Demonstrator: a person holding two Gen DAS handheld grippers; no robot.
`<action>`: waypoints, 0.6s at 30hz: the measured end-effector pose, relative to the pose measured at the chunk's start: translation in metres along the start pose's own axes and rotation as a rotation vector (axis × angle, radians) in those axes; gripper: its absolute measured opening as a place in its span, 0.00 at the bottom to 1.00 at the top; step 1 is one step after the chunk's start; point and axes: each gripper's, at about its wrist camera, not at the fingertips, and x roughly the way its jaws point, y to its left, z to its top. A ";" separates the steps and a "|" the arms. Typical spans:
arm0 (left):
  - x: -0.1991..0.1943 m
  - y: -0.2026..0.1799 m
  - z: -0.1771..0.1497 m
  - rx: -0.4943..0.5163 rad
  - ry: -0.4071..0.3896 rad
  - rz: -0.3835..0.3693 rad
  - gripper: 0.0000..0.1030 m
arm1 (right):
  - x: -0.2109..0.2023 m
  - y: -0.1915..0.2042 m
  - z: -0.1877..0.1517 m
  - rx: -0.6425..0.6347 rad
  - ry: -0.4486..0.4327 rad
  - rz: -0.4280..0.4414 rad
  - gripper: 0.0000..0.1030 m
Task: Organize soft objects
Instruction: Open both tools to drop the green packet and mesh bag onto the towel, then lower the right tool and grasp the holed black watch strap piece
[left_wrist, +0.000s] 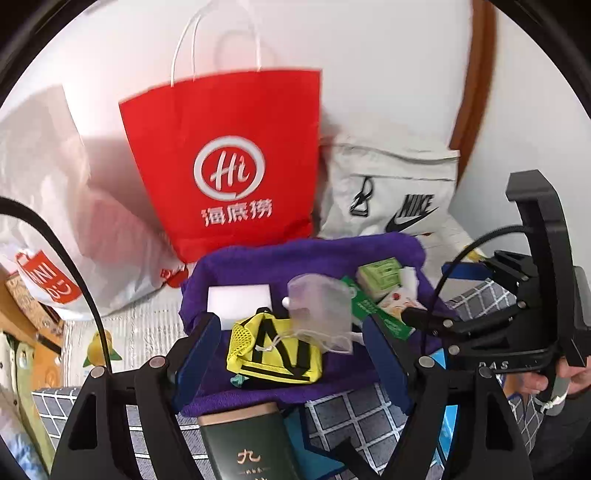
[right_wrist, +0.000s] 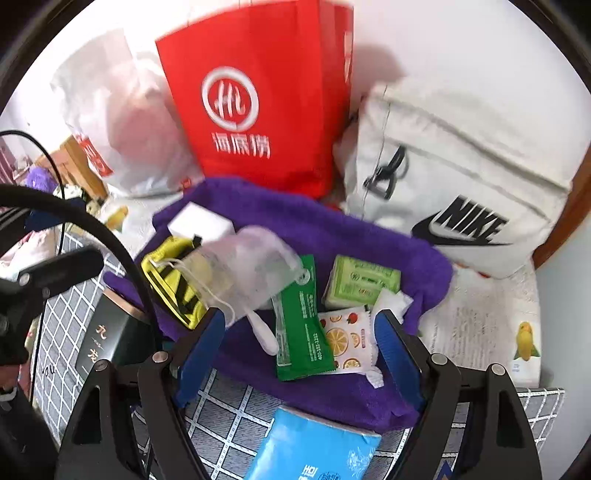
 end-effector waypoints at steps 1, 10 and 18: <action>-0.005 -0.002 -0.003 0.004 -0.008 0.006 0.75 | -0.009 0.002 -0.003 0.000 -0.029 -0.026 0.80; -0.020 0.002 -0.053 -0.027 0.059 0.045 0.75 | -0.048 0.053 -0.057 -0.201 -0.155 -0.085 0.81; -0.035 0.004 -0.104 -0.073 0.123 -0.026 0.75 | -0.062 0.052 -0.103 -0.015 -0.102 -0.062 0.81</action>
